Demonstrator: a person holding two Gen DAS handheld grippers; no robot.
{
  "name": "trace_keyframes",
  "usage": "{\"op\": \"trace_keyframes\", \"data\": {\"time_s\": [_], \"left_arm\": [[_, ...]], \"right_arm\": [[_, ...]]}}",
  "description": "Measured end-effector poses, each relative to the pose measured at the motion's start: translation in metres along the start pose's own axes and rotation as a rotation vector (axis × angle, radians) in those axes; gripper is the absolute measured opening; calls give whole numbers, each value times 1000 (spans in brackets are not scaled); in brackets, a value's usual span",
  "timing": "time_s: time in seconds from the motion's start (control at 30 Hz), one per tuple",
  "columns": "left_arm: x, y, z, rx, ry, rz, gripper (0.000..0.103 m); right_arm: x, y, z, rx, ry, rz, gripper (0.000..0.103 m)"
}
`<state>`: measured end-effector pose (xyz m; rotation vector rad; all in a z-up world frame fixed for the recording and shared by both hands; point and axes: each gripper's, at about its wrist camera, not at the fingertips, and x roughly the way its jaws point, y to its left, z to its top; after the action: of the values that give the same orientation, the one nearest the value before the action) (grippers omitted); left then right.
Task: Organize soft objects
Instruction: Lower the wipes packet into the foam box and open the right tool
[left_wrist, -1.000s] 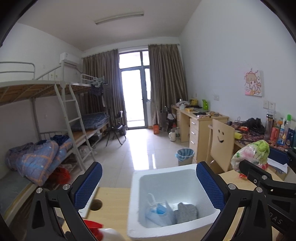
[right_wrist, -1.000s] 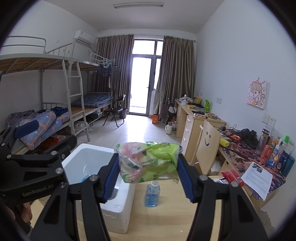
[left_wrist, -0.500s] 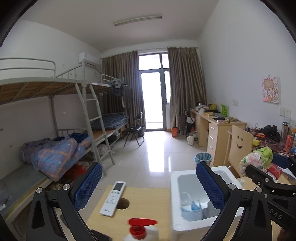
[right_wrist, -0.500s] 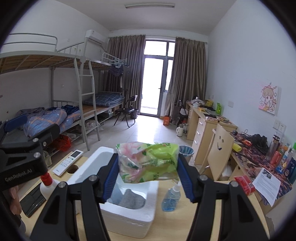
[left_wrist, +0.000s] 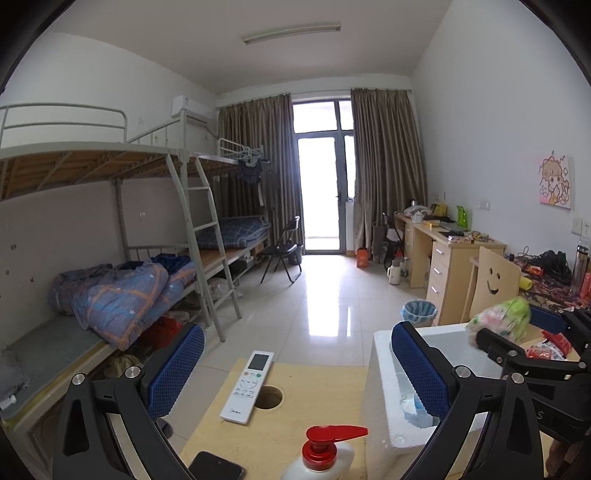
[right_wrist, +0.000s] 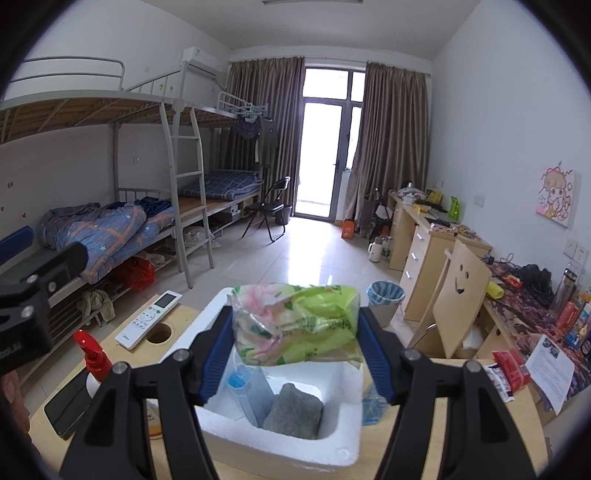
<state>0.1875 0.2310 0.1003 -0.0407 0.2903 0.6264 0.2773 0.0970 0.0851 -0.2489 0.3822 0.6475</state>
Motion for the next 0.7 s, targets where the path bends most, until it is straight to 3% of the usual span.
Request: {"op": "trace_keyframes", "data": {"time_s": [0.17,0.7], "left_arm": [[-1,2,-1,-4,-3,3,102],[-23,-2,3,-5,-20,-26,102]], "right_arm": [[10,3,-2,1,11,16,86],[-14,-4,-1,13,0,12,94]]}}
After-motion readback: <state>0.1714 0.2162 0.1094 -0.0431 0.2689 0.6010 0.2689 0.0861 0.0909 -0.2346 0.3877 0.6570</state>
